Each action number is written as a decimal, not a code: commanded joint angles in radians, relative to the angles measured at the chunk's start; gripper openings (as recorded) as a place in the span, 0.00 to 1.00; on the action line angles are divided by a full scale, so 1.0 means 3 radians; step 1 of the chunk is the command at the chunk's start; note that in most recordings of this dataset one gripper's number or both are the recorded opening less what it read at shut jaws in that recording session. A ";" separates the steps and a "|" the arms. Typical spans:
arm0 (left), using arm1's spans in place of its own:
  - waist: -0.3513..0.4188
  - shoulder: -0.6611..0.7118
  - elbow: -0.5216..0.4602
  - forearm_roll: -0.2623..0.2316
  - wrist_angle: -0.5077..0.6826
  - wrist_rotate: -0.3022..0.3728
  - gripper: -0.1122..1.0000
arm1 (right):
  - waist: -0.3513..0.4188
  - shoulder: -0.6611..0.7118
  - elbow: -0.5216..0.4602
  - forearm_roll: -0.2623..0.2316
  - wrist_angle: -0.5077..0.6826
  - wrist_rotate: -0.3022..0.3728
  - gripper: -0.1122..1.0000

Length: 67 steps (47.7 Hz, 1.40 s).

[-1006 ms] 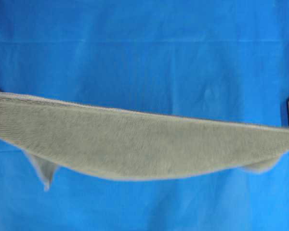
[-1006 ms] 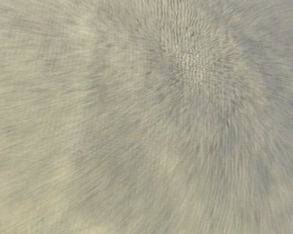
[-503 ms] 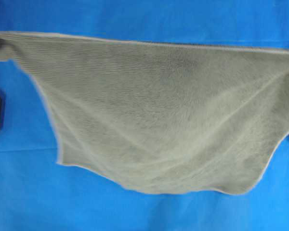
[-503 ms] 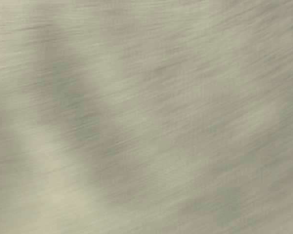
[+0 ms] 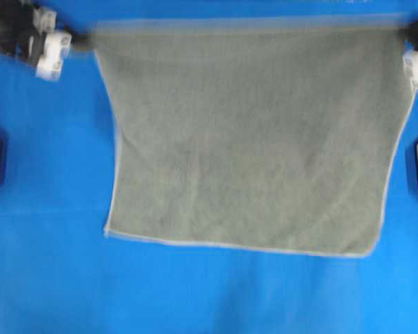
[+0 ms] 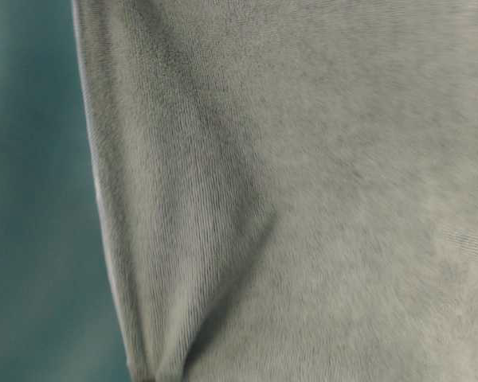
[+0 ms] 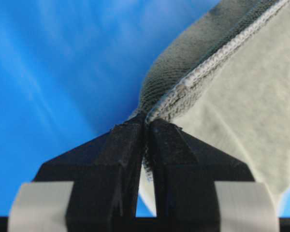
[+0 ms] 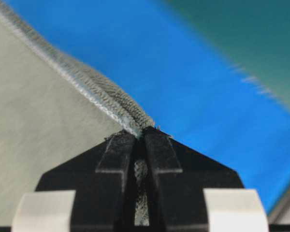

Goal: Fold a large towel.

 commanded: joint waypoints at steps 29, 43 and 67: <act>-0.0900 0.0353 0.0516 -0.0015 -0.0665 0.0358 0.13 | 0.0000 0.0102 0.0941 0.1058 -0.0680 -0.0010 0.12; -0.1723 0.0977 0.0803 -0.0026 -0.1283 0.0066 0.13 | 0.0808 0.0286 0.1258 0.1432 -0.1314 0.0031 0.12; -0.2010 0.1370 0.0864 -0.0026 -0.1606 0.0031 0.13 | 0.1181 0.0966 0.1544 0.1733 -0.2015 0.0205 0.12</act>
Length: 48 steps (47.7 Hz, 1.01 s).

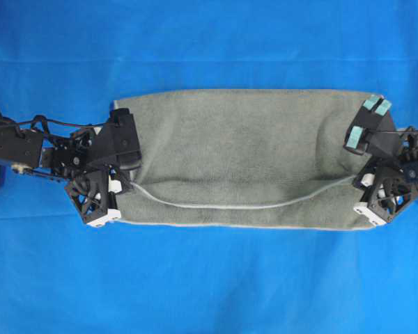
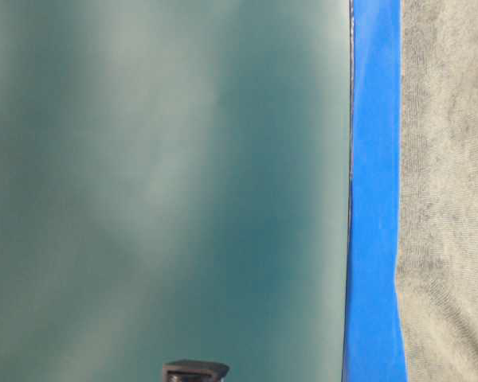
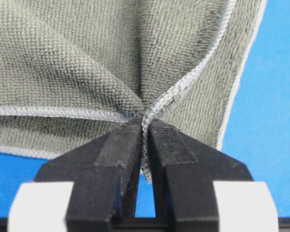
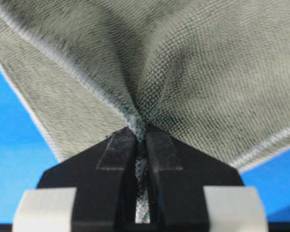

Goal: Fold a large towel.

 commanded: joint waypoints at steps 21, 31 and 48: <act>-0.0061 -0.0522 -0.0072 -0.0005 0.0522 -0.0020 0.80 | 0.0378 -0.0056 -0.0153 0.0230 0.0092 -0.0015 0.71; 0.0061 -0.1002 -0.0230 0.0026 0.0629 0.0087 0.78 | 0.0363 -0.0486 -0.0317 -0.0240 0.0527 0.0010 0.71; 0.1140 -0.0767 -0.0148 0.0036 0.0307 0.0890 0.78 | -0.0864 -0.0721 -0.0138 -0.1253 0.1018 0.0072 0.71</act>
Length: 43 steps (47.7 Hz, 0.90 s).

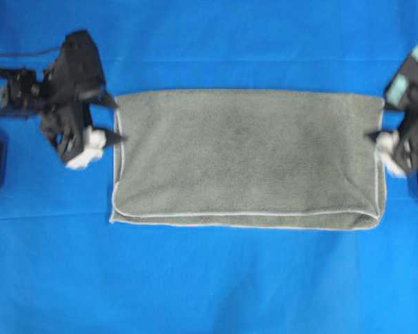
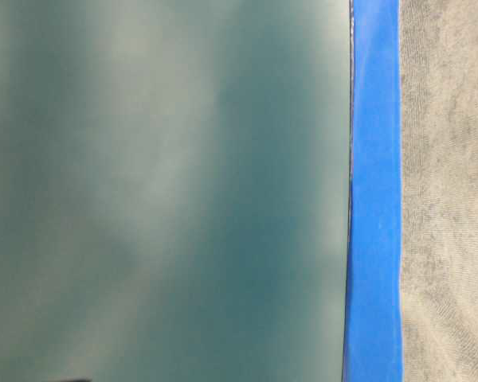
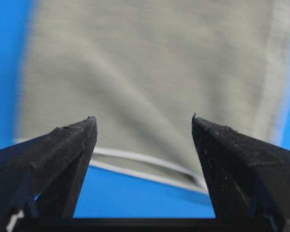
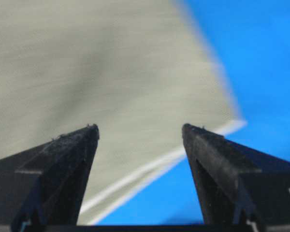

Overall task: Fold a large towel.
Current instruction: 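Regrasp the folded towel's left and right top corners with both grippers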

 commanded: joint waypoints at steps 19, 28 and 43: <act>0.0726 0.1125 -0.0015 0.0010 -0.0588 0.0644 0.78 | -0.1166 0.1074 0.0215 -0.0184 -0.1038 -0.0020 0.70; 0.0757 0.1263 0.0036 0.0000 -0.0654 0.0675 0.77 | -0.1197 0.1416 0.0245 -0.0174 -0.1329 -0.0015 0.68; 0.0624 0.1243 0.0138 -0.0005 -0.0511 0.0690 0.33 | -0.1115 0.1396 0.0317 -0.0153 -0.1519 -0.0026 0.34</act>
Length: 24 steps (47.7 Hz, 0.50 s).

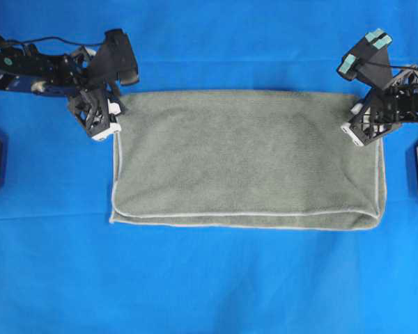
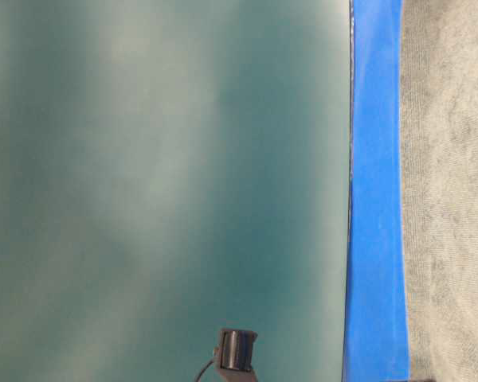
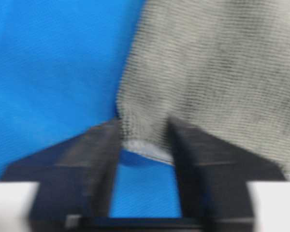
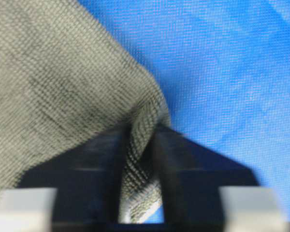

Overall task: Fold a large towel.
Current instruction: 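Regrasp the folded towel's left and right top corners with both grippers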

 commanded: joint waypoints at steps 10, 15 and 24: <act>-0.0194 -0.0092 -0.0082 -0.0031 0.0266 -0.0061 0.13 | 0.0225 -0.0261 -0.0031 0.0061 -0.0107 -0.0005 0.12; -0.0251 -0.0297 -0.0205 -0.0031 0.0747 -0.0118 0.13 | 0.0358 -0.0568 -0.0148 0.0112 0.0159 0.0000 0.12; -0.0409 -0.0992 -0.0506 -0.0031 0.1554 -0.0312 0.13 | 0.0680 -0.1197 -0.0506 0.0153 0.0920 0.0000 0.12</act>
